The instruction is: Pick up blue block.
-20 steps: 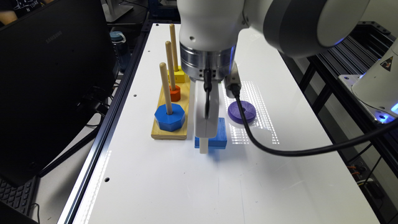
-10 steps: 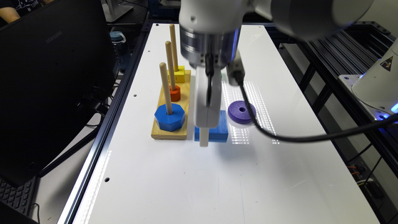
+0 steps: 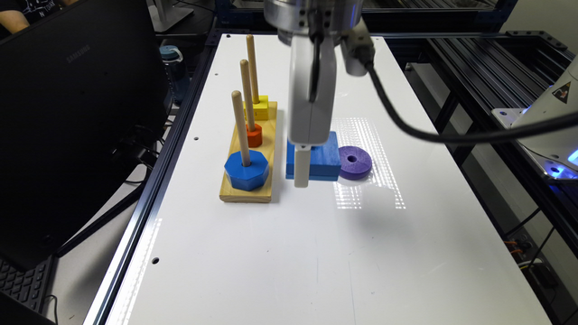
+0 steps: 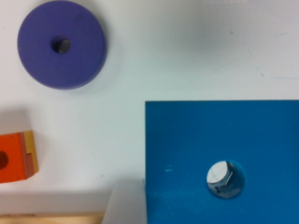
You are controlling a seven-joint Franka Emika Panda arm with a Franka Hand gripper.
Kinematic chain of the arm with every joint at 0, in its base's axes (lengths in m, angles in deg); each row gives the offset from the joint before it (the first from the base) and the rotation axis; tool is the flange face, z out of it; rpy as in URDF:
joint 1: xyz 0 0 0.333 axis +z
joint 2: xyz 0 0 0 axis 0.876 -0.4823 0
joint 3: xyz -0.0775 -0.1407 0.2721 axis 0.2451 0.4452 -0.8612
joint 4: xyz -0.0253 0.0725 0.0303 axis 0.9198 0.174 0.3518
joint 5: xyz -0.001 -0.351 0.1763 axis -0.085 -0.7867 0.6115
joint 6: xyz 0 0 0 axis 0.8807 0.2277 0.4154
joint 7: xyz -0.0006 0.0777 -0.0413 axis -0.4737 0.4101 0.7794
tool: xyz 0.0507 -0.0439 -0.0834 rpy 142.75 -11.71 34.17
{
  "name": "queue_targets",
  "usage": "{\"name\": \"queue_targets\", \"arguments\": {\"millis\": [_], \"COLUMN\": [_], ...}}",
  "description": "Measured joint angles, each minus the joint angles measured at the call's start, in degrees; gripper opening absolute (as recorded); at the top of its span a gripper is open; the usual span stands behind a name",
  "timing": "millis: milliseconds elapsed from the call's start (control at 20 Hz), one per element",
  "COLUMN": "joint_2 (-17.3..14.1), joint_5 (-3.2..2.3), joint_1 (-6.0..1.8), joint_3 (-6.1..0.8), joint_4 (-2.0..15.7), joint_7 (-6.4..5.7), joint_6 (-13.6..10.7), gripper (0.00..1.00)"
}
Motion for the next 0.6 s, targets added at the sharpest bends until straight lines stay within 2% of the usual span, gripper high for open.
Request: {"name": "queue_targets", "arguments": {"millis": [200, 400, 600], "joint_2": [0.5, 3.0, 3.5], "joint_5": [0.07, 0.96, 1.09], "joint_1": [-0.02, -0.02, -0.03], "joint_3": [-0.03, -0.16, -0.16], "joint_4": [0.34, 0.45, 0.84], "joint_7": [0.01, 0.3, 0.36], "joint_6": [-0.5, -2.9, -3.5], "gripper": [0.0, 0.0, 0.0]}}
